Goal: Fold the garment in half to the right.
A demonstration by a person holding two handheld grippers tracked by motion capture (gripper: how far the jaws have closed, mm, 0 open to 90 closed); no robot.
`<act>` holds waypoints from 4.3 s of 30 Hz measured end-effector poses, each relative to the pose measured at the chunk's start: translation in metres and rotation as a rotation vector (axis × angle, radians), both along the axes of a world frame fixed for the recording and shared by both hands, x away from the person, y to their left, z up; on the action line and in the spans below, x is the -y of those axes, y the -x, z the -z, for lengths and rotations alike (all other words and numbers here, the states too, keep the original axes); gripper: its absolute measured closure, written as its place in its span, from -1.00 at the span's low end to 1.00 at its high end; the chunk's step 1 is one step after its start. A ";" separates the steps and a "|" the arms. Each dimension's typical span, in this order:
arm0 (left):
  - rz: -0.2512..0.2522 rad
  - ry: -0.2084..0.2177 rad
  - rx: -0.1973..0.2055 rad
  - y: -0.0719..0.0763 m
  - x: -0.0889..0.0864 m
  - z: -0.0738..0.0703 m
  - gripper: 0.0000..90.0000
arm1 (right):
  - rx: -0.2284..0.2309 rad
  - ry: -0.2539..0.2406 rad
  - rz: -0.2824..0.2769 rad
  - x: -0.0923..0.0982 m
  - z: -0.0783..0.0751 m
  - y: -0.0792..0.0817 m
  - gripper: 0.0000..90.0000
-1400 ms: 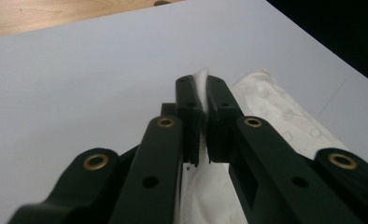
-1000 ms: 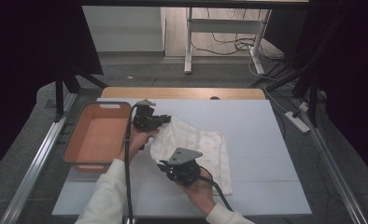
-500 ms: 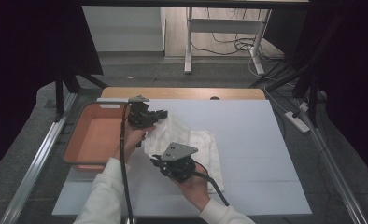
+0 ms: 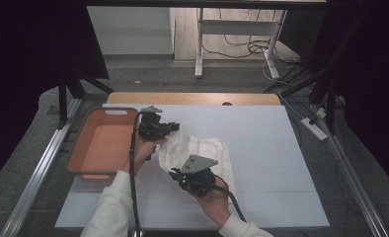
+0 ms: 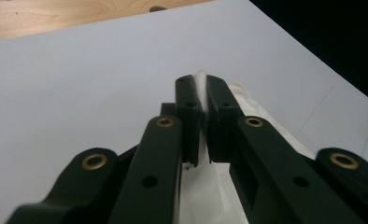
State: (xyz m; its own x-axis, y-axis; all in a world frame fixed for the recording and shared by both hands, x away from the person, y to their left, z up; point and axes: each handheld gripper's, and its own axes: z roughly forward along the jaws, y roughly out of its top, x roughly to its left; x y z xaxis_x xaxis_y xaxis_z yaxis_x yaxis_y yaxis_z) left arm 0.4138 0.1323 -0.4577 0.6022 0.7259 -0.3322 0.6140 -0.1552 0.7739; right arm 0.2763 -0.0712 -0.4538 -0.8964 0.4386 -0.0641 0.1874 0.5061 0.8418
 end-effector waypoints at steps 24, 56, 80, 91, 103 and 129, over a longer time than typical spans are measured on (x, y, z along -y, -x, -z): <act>0.042 -0.026 -0.007 -0.004 0.041 0.010 0.86 | -0.041 0.020 0.114 0.059 0.016 -0.002 0.84; 0.129 -0.071 -0.028 -0.024 0.101 0.028 0.81 | -0.085 0.051 0.210 0.105 0.032 -0.001 0.83; 0.149 -0.036 0.040 -0.023 0.111 0.021 0.19 | -0.085 0.065 0.284 0.136 0.032 0.010 0.37; 0.133 -0.032 0.064 -0.012 0.093 0.010 -0.06 | -0.063 0.033 0.290 0.143 0.016 0.012 0.06; 0.096 -0.087 0.091 0.012 0.070 0.006 -0.09 | -0.112 0.094 0.133 0.115 0.028 0.010 0.04; 0.077 -0.107 0.099 0.021 0.065 0.008 -0.09 | -0.130 0.152 0.006 0.092 0.032 0.021 0.93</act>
State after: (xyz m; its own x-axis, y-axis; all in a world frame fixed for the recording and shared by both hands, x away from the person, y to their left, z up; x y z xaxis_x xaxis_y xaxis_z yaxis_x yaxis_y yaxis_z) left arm 0.3929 0.0672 -0.4654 0.6835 0.7043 -0.1919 0.5186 -0.2835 0.8066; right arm 0.2550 -0.1632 -0.4853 -0.8987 0.4383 -0.0137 0.2933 0.6240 0.7243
